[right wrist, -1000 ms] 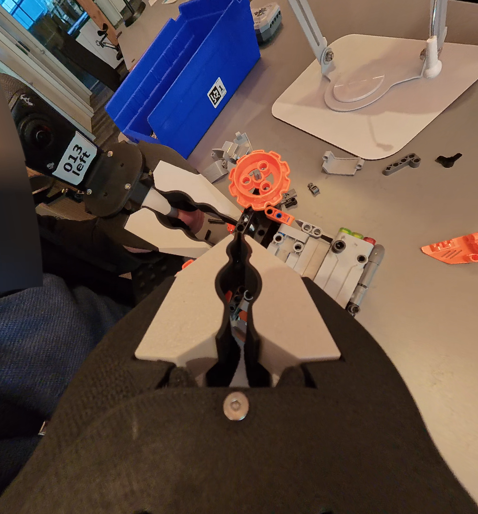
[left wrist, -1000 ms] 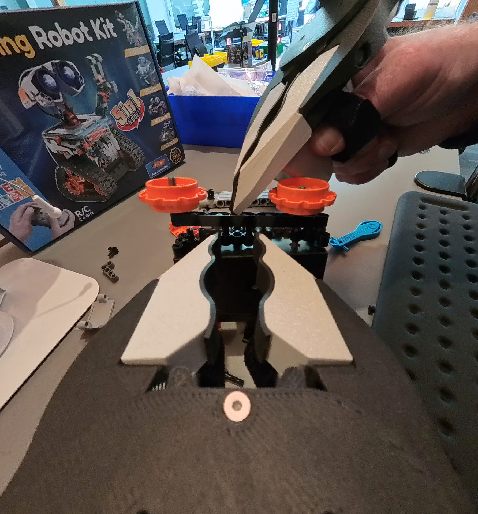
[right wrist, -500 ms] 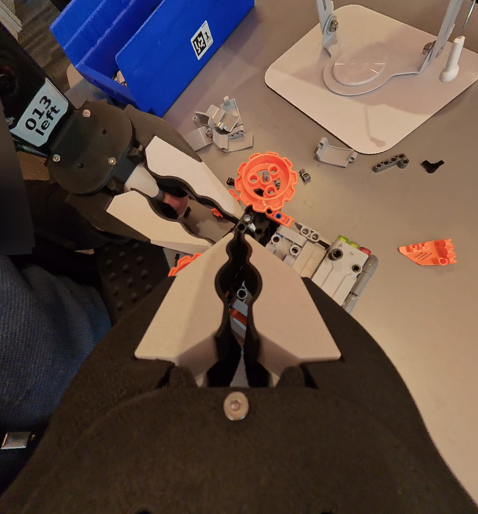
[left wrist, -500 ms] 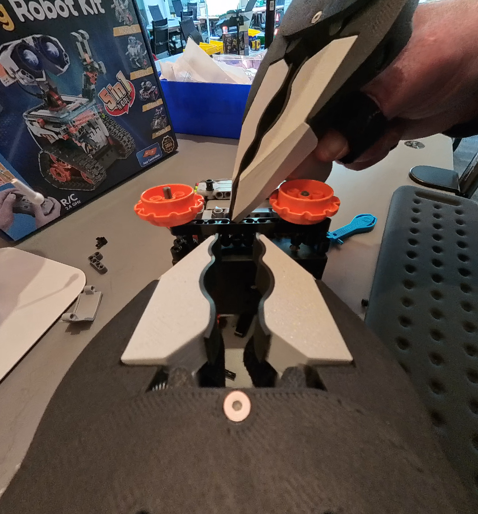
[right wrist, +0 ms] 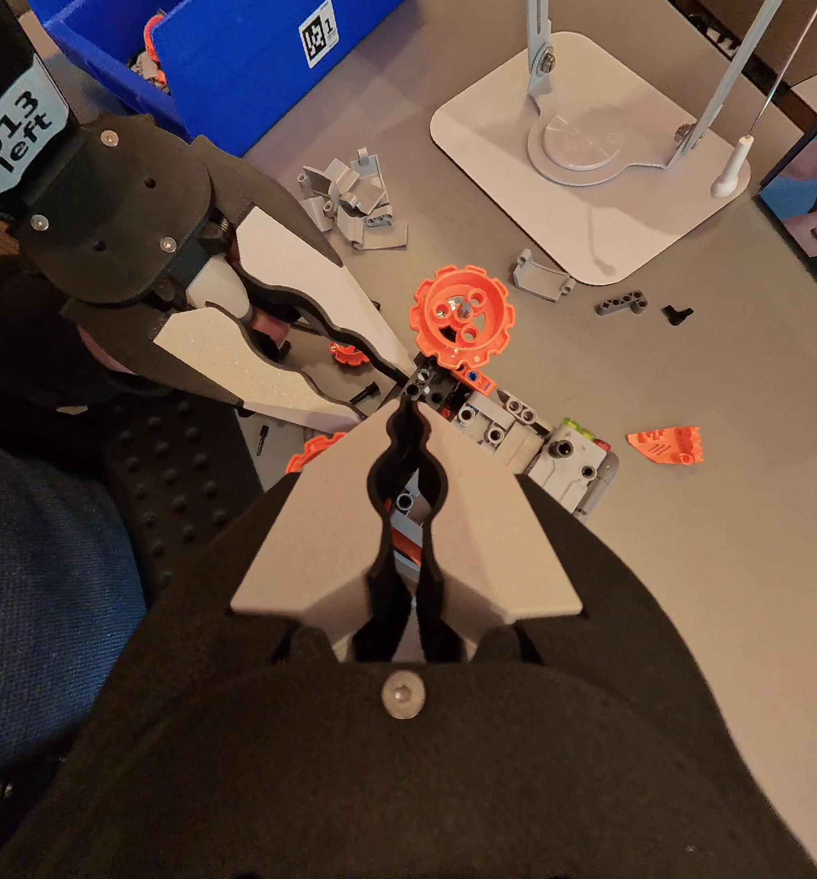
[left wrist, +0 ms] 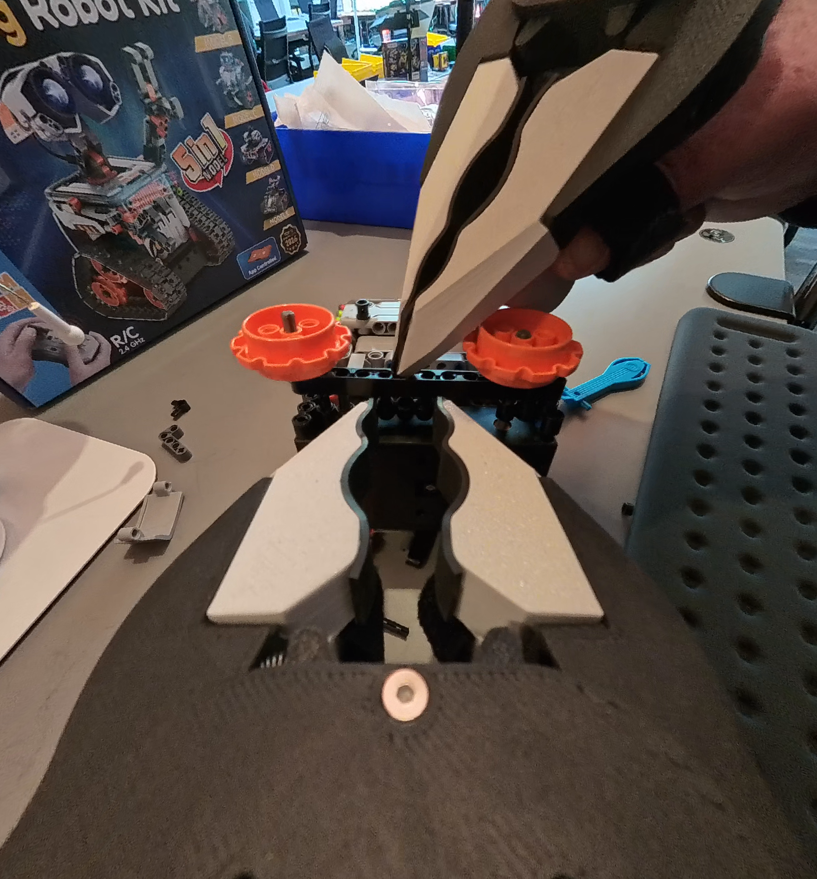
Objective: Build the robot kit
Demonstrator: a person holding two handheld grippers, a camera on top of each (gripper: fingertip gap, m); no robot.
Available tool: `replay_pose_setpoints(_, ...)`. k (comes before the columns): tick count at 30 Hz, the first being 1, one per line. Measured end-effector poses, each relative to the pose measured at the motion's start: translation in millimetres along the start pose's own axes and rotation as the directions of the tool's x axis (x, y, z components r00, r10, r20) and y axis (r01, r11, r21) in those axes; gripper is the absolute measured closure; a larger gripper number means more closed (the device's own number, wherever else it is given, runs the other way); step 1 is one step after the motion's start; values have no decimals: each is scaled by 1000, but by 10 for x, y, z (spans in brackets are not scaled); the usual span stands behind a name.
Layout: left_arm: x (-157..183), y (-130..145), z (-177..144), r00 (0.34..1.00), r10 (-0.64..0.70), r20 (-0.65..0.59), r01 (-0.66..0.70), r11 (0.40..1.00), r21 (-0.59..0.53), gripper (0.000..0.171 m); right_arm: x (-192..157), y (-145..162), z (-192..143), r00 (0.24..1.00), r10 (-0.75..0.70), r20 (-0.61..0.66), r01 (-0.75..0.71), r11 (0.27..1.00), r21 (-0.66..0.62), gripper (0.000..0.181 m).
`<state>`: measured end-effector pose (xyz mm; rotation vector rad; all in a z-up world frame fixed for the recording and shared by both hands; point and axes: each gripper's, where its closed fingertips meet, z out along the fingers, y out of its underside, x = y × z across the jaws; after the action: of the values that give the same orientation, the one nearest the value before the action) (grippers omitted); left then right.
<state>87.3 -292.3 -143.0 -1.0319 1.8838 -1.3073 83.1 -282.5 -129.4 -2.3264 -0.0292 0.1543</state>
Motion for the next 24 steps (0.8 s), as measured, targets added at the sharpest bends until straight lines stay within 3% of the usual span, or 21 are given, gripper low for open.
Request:
replay_pose_setpoints(10,-1,19,0,999,-26,-21,26,1000,6,150,-7,-3,7,1000,-13,-9,13,1000,-4,181)
replay_pose_setpoints(18,10,8,-23,997,-52,-58,53,998,26,149,18,29,-95,989,119,87,-122,992,37,181)
replay_pose_setpoints(20,21,10,-22,996,-58,-68,60,998,29,149,71,68,-105,995,82,65,-84,996,23,181)
replay_pose_setpoints(24,26,10,-20,996,-56,-75,58,998,30,149,54,124,-93,988,-130,88,132,991,-25,178)
